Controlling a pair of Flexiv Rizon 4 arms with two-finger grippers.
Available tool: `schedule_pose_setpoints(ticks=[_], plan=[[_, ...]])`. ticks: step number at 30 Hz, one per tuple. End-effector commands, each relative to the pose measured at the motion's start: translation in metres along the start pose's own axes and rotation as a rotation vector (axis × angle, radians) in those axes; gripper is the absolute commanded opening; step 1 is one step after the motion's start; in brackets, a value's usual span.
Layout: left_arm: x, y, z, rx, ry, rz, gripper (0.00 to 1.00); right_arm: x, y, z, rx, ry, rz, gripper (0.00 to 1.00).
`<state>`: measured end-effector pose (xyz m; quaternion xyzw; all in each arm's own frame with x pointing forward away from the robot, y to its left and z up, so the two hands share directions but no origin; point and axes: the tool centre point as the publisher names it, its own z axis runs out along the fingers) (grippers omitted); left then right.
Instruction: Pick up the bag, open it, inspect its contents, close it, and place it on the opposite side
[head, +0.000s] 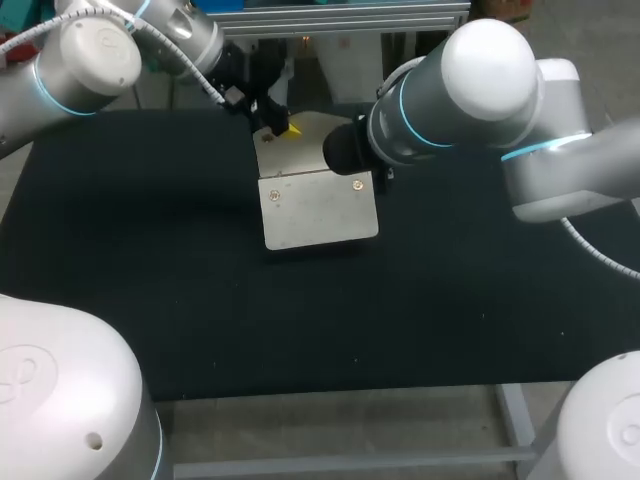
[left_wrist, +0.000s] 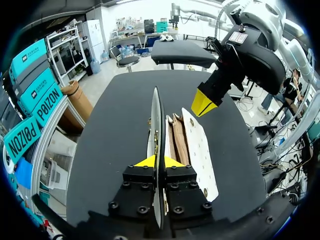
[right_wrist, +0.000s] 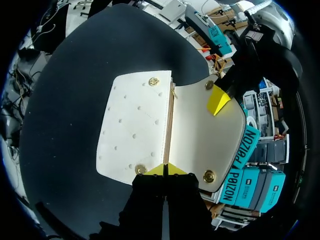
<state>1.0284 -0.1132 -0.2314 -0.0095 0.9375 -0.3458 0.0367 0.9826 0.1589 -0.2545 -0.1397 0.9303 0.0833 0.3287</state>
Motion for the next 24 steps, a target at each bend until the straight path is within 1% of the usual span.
schedule_pose_setpoints(ticks=[1, 8, 16, 22, 24], plan=[[-0.001, -0.002, 0.000, 0.011, 0.016, 0.004, 0.00, -0.006, 0.007, 0.020, 0.027, -0.016, -0.003, 0.00], [0.004, -0.004, 0.000, 0.027, 0.008, 0.007, 0.00, -0.015, 0.003, 0.039, 0.032, -0.002, 0.015, 0.00], [0.003, -0.001, -0.001, 0.038, -0.002, -0.007, 0.00, -0.023, -0.005, 0.056, 0.024, 0.077, 0.069, 0.00], [0.000, 0.001, 0.000, 0.056, -0.013, -0.037, 0.00, -0.018, -0.001, 0.060, 0.019, 0.111, 0.056, 0.00], [-0.001, 0.002, 0.001, 0.066, -0.035, -0.047, 0.00, -0.015, 0.002, 0.059, 0.021, 0.128, 0.041, 0.00]])
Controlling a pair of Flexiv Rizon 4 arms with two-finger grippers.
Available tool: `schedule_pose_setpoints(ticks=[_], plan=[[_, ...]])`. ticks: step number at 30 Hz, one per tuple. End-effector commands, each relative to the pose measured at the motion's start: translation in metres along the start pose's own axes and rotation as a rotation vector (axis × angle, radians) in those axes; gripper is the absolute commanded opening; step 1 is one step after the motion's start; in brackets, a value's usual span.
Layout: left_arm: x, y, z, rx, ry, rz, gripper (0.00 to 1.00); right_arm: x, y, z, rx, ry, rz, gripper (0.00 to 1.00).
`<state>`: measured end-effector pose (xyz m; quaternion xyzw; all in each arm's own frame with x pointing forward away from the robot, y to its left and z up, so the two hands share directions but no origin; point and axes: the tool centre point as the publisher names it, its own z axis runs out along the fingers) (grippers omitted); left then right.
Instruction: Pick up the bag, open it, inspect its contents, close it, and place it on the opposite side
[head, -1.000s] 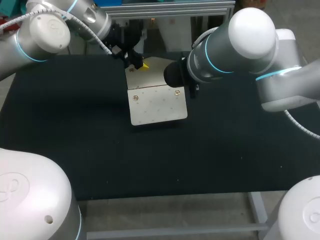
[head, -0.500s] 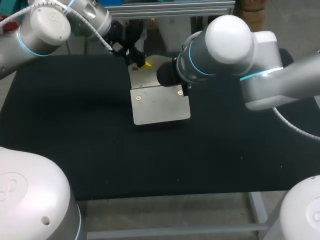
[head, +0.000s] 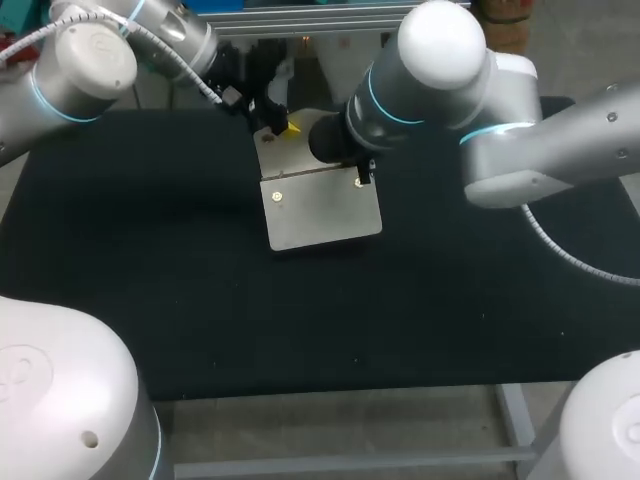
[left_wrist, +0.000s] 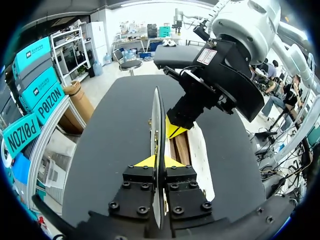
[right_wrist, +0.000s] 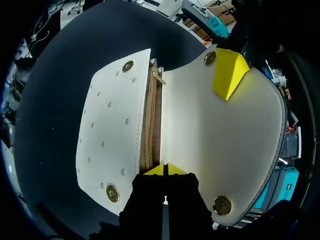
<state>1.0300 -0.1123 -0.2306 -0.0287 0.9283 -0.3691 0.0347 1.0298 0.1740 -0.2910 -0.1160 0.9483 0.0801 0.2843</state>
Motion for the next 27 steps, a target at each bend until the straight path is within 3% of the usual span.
schedule_pose_setpoints(ticks=[1, 14, 27], plan=[[0.000, 0.002, 0.002, 0.023, -0.036, -0.012, 0.00, 0.002, 0.006, -0.001, 0.017, 0.041, -0.017, 0.00], [-0.013, -0.001, -0.009, 0.059, -0.154, -0.041, 0.00, 0.017, 0.006, 0.005, 0.043, 0.066, -0.036, 0.00], [0.008, 0.004, -0.011, 0.075, -0.132, -0.022, 0.00, 0.032, 0.007, 0.012, 0.044, 0.049, -0.044, 0.00]])
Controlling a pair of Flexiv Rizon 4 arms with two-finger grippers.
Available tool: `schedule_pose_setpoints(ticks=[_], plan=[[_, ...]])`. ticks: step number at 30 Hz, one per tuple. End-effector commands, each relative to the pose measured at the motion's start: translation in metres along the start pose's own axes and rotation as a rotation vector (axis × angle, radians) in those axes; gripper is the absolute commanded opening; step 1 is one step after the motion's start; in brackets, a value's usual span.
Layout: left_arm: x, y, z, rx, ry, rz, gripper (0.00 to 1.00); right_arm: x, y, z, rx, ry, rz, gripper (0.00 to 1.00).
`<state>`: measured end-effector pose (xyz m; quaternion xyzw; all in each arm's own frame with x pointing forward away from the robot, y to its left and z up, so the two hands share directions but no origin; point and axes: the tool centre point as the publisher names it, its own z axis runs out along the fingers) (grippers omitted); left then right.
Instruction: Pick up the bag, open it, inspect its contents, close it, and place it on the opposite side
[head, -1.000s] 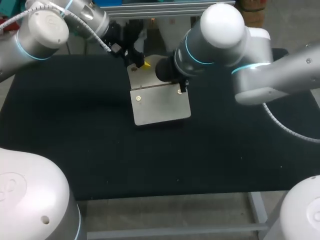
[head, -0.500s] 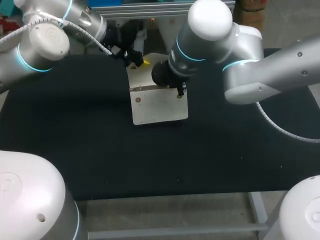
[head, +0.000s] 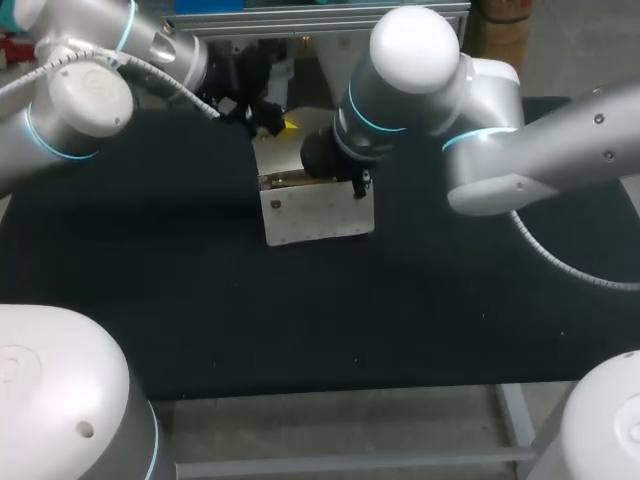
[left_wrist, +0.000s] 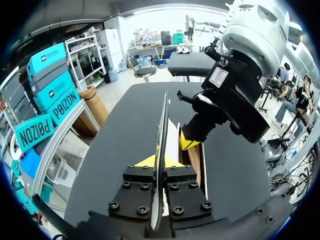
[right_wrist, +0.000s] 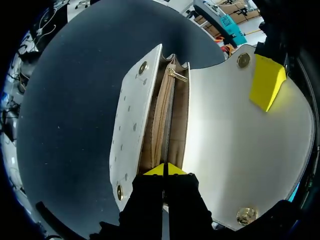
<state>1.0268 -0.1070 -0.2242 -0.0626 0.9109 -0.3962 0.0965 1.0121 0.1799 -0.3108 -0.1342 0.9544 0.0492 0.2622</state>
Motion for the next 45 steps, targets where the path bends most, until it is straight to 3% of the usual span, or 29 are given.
schedule_pose_setpoints(ticks=[1, 15, 24, 45], plan=[[0.006, 0.004, -0.004, 0.011, 0.020, -0.006, 0.00, 0.009, -0.001, 0.003, -0.001, -0.003, 0.006, 0.00], [0.014, 0.002, -0.003, -0.001, 0.078, -0.003, 0.00, 0.024, -0.006, 0.005, -0.017, 0.034, 0.028, 0.00], [0.025, 0.001, 0.001, -0.014, 0.150, 0.008, 0.00, 0.028, -0.011, 0.017, -0.048, 0.151, 0.039, 0.00], [0.040, 0.001, 0.005, -0.042, 0.176, 0.053, 0.00, 0.016, -0.015, 0.032, -0.055, 0.244, 0.134, 0.00]])
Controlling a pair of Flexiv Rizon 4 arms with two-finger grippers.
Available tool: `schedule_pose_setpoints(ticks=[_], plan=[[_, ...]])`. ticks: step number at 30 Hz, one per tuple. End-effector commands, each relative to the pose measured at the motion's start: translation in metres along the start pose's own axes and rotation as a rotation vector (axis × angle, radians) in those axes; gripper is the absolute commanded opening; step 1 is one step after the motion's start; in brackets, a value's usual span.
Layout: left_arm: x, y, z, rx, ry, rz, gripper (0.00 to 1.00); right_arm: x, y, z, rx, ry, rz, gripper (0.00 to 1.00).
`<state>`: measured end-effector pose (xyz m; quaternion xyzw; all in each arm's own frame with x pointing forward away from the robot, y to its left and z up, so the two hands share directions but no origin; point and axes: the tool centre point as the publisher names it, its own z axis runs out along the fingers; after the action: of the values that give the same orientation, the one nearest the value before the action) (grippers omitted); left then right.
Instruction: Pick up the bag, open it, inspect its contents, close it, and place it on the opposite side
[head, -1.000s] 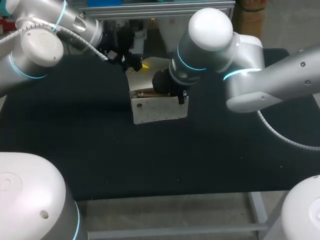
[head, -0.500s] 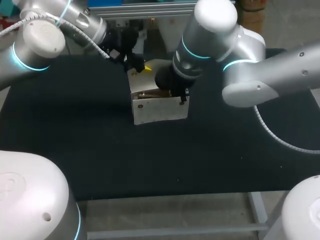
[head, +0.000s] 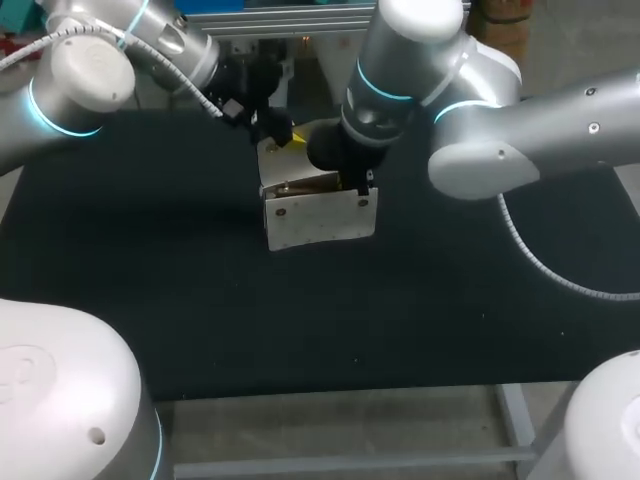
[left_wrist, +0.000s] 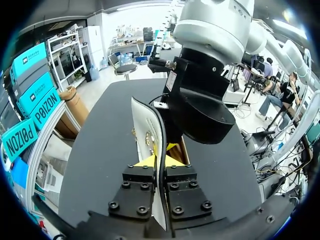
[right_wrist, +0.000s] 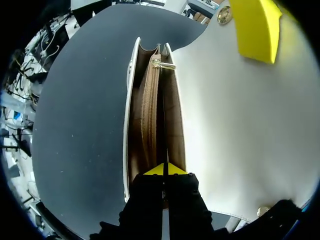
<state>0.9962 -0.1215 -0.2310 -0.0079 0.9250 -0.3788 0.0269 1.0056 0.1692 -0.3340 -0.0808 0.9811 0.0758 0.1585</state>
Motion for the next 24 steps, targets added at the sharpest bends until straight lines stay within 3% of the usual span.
schedule_pose_setpoints(ticks=[1, 7, 14, 16, 17, 24], plan=[[0.008, 0.004, -0.001, -0.002, 0.006, 0.005, 0.00, -0.009, -0.006, 0.018, 0.005, 0.081, 0.005, 0.00], [0.009, 0.005, -0.001, -0.010, 0.010, 0.012, 0.00, -0.013, -0.010, 0.021, -0.060, 0.123, 0.007, 0.00], [0.007, 0.007, -0.001, -0.014, 0.010, 0.017, 0.00, -0.008, -0.005, 0.027, -0.040, 0.185, -0.073, 0.02], [0.006, 0.008, -0.001, -0.014, 0.010, 0.018, 0.00, -0.005, -0.005, 0.030, -0.034, 0.184, -0.081, 0.24], [0.006, 0.008, -0.001, -0.014, 0.010, 0.018, 0.00, -0.004, -0.005, 0.030, -0.032, 0.184, -0.081, 0.28], [0.005, 0.009, -0.001, -0.012, 0.011, 0.022, 0.00, 0.001, -0.007, 0.030, -0.031, 0.187, -0.087, 0.46]])
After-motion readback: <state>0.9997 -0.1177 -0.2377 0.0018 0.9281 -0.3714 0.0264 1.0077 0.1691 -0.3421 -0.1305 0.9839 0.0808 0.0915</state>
